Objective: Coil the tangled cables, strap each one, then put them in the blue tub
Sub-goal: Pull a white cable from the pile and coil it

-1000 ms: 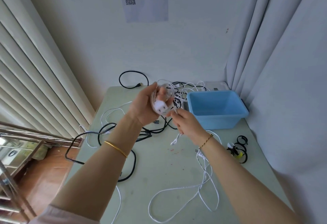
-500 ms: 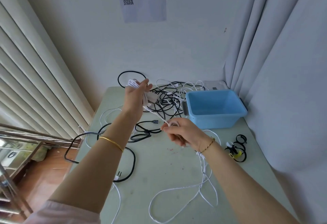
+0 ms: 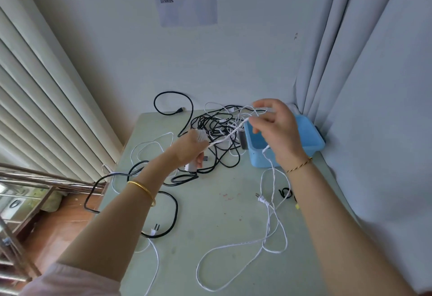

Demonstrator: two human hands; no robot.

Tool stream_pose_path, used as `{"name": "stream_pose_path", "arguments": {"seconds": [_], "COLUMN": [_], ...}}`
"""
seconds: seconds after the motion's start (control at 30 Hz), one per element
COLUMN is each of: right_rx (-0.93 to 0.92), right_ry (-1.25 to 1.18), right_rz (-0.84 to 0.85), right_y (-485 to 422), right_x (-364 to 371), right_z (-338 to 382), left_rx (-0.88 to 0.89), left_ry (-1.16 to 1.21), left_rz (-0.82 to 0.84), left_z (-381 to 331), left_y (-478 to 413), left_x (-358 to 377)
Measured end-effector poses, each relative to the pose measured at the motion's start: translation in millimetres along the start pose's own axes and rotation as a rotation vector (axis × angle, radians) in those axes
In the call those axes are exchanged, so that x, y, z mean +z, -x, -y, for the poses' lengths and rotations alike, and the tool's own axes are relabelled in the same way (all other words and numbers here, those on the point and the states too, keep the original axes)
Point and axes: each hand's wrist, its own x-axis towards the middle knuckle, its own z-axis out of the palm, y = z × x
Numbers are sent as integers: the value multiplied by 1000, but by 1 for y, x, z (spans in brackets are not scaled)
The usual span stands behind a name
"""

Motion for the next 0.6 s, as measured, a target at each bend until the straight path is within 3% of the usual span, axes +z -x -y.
{"name": "stream_pose_path", "arguments": {"seconds": [0.13, 0.27, 0.47, 0.6], "right_rx": [-80, -76, -26, 30], "right_ry": [54, 114, 285, 269], "right_rz": [-154, -269, 80, 232], "right_y": [-8, -12, 12, 23], "right_x": [4, 9, 29, 39], "right_z": [-18, -49, -80, -73], "left_rx": [6, 51, -36, -24], "left_ry": [71, 261, 1199, 1534], "left_rz": [255, 283, 556, 397], "left_z": [-19, -32, -31, -28], "left_y": [10, 16, 2, 0], "left_x": [-3, -4, -11, -5]}}
